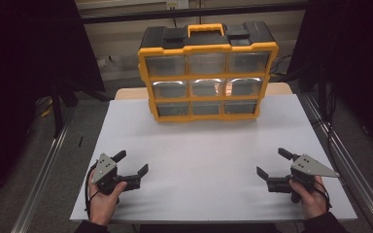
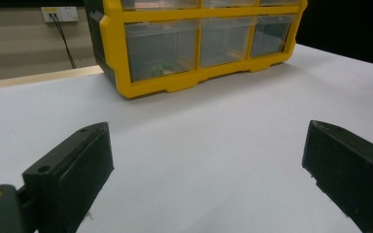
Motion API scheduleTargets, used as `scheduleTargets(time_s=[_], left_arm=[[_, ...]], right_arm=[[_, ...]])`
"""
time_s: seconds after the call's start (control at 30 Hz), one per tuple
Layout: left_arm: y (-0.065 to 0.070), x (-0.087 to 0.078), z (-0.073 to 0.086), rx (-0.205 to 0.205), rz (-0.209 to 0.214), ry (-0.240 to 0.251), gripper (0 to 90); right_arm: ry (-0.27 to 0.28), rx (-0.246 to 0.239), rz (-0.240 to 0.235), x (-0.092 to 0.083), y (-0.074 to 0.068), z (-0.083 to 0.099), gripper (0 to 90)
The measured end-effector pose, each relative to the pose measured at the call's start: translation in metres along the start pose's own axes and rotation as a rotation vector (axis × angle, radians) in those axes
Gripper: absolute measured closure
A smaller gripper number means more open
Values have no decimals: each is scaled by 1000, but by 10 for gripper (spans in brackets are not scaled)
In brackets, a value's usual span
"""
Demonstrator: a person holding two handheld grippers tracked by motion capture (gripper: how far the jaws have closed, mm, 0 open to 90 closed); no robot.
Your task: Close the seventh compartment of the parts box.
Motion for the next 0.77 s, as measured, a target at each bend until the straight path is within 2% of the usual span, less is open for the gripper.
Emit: scheduleTargets(time_s=[0.07,0.1,0.27,0.4,0.43,0.47,0.63,0.77], left_arm=[[-2,-3,2,-15,-18,1,41],[-3,-4,3,-2,-17,-5,41],[-5,-10,5,-5,-27,-9,41],[-4,-12,7,8,-27,-19,41],[-4,-11,6,7,-16,-18,41],[-4,-11,7,9,-24,-20,40],[0,-7,6,14,-1,-30,40],[-4,-7,8,16,-8,-44,40]], right_arm=[[0,1,0,0,0,0,4],[0,1,0,0,0,0,4],[6,4,11,-1,0,0,4],[3,1,14,-4,1,0,4],[3,-1,11,-4,1,0,4],[2,0,12,-4,1,0,4],[3,-2,20,-4,4,0,4],[1,4,21,-4,4,0,4]])
Point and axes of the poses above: each handheld gripper's, and its own axes: x roughly forward along the jaws, z roughly out of its underside, y roughly to its right, the point moved 7 cm from there along x, roughly forward along the jaws, and after that the axes turned 14 degrees about y, right-handed, at the moved point
